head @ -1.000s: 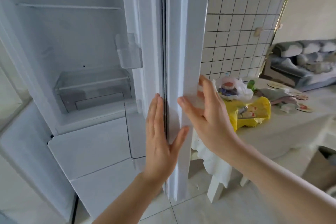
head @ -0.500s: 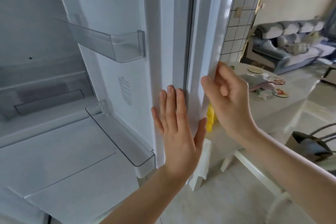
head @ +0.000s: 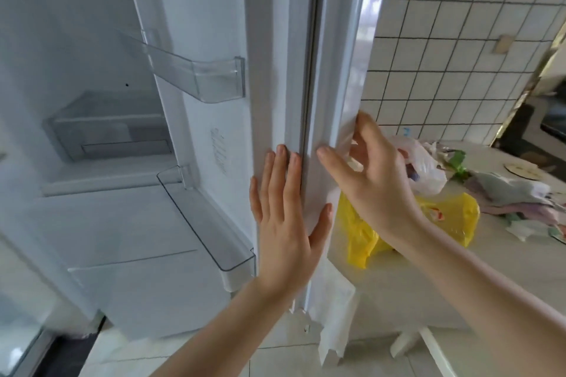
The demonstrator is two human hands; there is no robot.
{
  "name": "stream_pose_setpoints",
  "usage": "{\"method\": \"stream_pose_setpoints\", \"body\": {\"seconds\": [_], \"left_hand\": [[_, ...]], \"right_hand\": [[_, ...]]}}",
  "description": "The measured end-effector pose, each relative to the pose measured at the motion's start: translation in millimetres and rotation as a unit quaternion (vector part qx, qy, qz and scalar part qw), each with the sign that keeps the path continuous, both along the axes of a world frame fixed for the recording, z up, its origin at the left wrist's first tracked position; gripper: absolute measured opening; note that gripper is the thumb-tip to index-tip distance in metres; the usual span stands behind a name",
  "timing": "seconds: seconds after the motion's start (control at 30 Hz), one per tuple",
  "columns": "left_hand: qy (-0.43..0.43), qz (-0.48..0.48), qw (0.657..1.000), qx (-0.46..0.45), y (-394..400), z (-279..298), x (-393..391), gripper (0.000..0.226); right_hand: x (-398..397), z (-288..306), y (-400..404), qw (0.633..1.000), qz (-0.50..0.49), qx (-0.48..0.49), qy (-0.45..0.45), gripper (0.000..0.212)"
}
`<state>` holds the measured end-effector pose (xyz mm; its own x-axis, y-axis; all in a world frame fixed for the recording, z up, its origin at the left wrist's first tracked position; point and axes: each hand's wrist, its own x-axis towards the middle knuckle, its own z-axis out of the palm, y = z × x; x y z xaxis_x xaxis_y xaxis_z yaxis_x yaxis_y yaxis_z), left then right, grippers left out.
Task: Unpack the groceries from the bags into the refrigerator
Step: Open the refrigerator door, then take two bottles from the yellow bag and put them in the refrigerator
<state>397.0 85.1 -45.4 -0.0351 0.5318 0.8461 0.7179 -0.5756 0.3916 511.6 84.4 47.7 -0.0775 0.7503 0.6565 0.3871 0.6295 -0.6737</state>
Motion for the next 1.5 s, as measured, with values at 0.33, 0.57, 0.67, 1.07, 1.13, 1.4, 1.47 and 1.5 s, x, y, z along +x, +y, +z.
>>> {"method": "stream_pose_setpoints", "body": {"seconds": [0.33,0.57,0.67,1.07,1.13,1.4,1.47,1.5], "left_hand": [[0.012,0.038,0.998,-0.055,-6,9,20,0.077],[-0.013,0.014,0.998,-0.062,-19,9,14,0.071],[-0.017,0.003,0.997,-0.072,-27,5,12,0.071],[0.041,-0.031,0.998,-0.036,-50,-26,53,0.034],[0.039,-0.050,0.996,-0.062,-49,-34,68,0.033],[0.060,-0.091,0.976,-0.187,-19,-78,161,0.028],[0.070,-0.097,0.971,-0.208,-6,-92,192,0.029],[0.074,-0.099,0.968,-0.220,0,-99,207,0.030]], "right_hand": [[30,-2,21,0.999,0.004,-0.013,-0.031,0.035],[30,-12,12,0.999,-0.020,-0.006,-0.043,0.030],[30,-14,9,0.999,-0.033,-0.011,-0.034,0.030],[102,-64,-11,0.994,-0.067,-0.074,-0.044,0.036],[128,-79,-14,0.991,-0.079,-0.100,-0.045,0.035],[247,-134,-9,0.979,-0.117,-0.161,-0.038,0.028],[278,-142,-4,0.976,-0.125,-0.171,-0.046,0.027],[295,-146,0,0.974,-0.130,-0.176,-0.052,0.026]]}}
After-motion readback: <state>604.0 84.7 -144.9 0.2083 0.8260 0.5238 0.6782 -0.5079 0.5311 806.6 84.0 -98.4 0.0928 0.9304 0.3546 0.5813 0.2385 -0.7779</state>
